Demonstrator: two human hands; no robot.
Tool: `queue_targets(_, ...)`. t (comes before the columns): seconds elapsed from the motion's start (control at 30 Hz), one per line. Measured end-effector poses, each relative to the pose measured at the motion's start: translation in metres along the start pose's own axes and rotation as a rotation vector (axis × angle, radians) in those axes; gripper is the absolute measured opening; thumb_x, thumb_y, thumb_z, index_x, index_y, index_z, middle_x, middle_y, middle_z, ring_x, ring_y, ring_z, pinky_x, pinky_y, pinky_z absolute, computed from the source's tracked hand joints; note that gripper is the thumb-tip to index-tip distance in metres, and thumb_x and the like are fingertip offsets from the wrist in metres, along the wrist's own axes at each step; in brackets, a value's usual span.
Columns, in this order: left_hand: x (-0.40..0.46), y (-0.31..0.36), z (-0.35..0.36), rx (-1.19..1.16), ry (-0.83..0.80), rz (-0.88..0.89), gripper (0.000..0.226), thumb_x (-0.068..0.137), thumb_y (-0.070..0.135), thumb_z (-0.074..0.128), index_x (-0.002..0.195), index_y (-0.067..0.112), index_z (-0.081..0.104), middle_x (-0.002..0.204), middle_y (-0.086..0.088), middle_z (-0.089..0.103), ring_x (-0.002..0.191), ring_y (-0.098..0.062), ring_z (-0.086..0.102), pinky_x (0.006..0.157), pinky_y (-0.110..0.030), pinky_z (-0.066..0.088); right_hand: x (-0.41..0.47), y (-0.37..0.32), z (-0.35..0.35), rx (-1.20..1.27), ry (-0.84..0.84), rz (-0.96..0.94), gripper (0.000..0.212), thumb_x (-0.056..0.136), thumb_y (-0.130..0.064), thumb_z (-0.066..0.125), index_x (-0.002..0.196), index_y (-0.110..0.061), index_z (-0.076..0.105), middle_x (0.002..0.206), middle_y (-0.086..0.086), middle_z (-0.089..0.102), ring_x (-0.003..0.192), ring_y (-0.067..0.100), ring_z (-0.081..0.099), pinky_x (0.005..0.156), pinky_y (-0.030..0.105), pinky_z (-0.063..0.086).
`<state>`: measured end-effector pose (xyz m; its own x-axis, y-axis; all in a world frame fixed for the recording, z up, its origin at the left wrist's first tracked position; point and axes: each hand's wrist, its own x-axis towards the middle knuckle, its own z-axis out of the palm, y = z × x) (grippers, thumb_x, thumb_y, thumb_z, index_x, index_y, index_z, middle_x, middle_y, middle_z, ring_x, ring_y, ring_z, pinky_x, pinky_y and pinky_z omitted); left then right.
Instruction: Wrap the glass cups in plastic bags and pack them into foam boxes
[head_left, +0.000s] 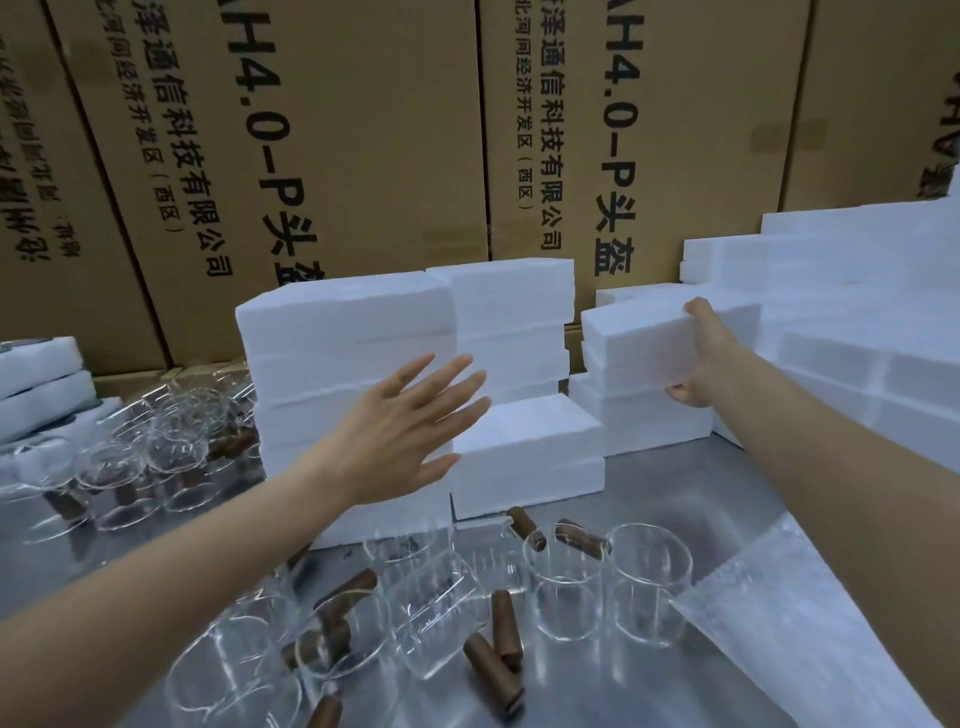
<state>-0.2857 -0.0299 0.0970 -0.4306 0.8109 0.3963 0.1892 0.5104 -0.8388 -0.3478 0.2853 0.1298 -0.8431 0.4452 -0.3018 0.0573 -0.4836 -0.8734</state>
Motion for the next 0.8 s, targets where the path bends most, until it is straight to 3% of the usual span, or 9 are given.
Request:
queue_targets(0.1, -0.007, -0.002, 0.006, 0.021, -0.054, -0.013, 0.057, 0.084, 0.053, 0.058, 0.131, 0.019, 0.060, 0.139, -0.006, 0.054, 0.133, -0.026, 0.046, 0.111, -0.043, 0.023, 0.007, 0.004, 0.004, -0.016, 0.009, -0.001, 0.047, 0.077, -0.051, 0.067, 0.105, -0.021, 0.043, 0.080, 0.000, 0.050, 0.072, 0.019, 0.049, 0.079, 0.039, 0.046)
queue_targets(0.23, -0.016, -0.007, 0.009, -0.007, -0.126, -0.049, 0.060, 0.091, 0.048, 0.028, 0.130, 0.018, 0.061, 0.138, -0.007, 0.055, 0.132, -0.028, 0.046, 0.112, -0.046, 0.029, 0.016, 0.007, 0.009, -0.055, 0.024, -0.013, 0.042, 0.078, -0.050, 0.064, 0.102, -0.023, 0.043, 0.078, -0.002, 0.047, 0.071, 0.018, 0.048, 0.080, 0.039, 0.045)
queue_targets(0.43, -0.019, -0.005, 0.014, -0.037, -0.105, -0.049, 0.060, 0.092, 0.048, 0.027, 0.136, 0.016, 0.055, 0.142, -0.009, 0.051, 0.134, -0.031, 0.042, 0.112, -0.046, 0.025, 0.024, 0.011, 0.015, -0.073, 0.047, -0.058, 0.041, 0.082, -0.056, 0.059, 0.097, -0.023, 0.041, 0.075, -0.004, 0.047, 0.064, 0.016, 0.045, 0.074, 0.036, 0.045)
queue_targets(0.5, -0.020, -0.004, 0.017, -0.034, -0.092, -0.045, 0.060, 0.093, 0.048, 0.027, 0.138, 0.017, 0.052, 0.145, -0.009, 0.047, 0.136, -0.032, 0.040, 0.113, -0.047, 0.026, 0.027, 0.013, 0.015, -0.078, 0.061, -0.051, 0.048, 0.080, -0.061, 0.059, 0.099, -0.022, 0.041, 0.077, -0.004, 0.047, 0.070, 0.017, 0.049, 0.078, 0.036, 0.045)
queue_targets(0.63, -0.024, -0.004, 0.018, -0.097, -0.037, -0.068, 0.057, 0.094, 0.047, 0.031, 0.139, 0.017, 0.051, 0.147, -0.009, 0.044, 0.137, -0.033, 0.038, 0.111, -0.046, 0.024, 0.032, 0.014, 0.013, -0.120, 0.092, -0.028, 0.064, 0.075, -0.068, 0.060, 0.117, -0.022, 0.043, 0.102, -0.001, 0.045, 0.097, 0.021, 0.043, 0.098, 0.039, 0.040)
queue_targets(0.8, -0.026, -0.005, 0.009, -0.164, -0.029, -0.123, 0.056, 0.094, 0.046, 0.032, 0.137, 0.017, 0.053, 0.146, -0.011, 0.046, 0.138, -0.032, 0.037, 0.113, -0.045, 0.021, 0.032, 0.015, 0.009, -0.159, 0.064, 0.016, 0.060, 0.081, -0.068, 0.051, 0.115, -0.020, 0.041, 0.105, 0.002, 0.048, 0.105, 0.024, 0.049, 0.098, 0.040, 0.038)
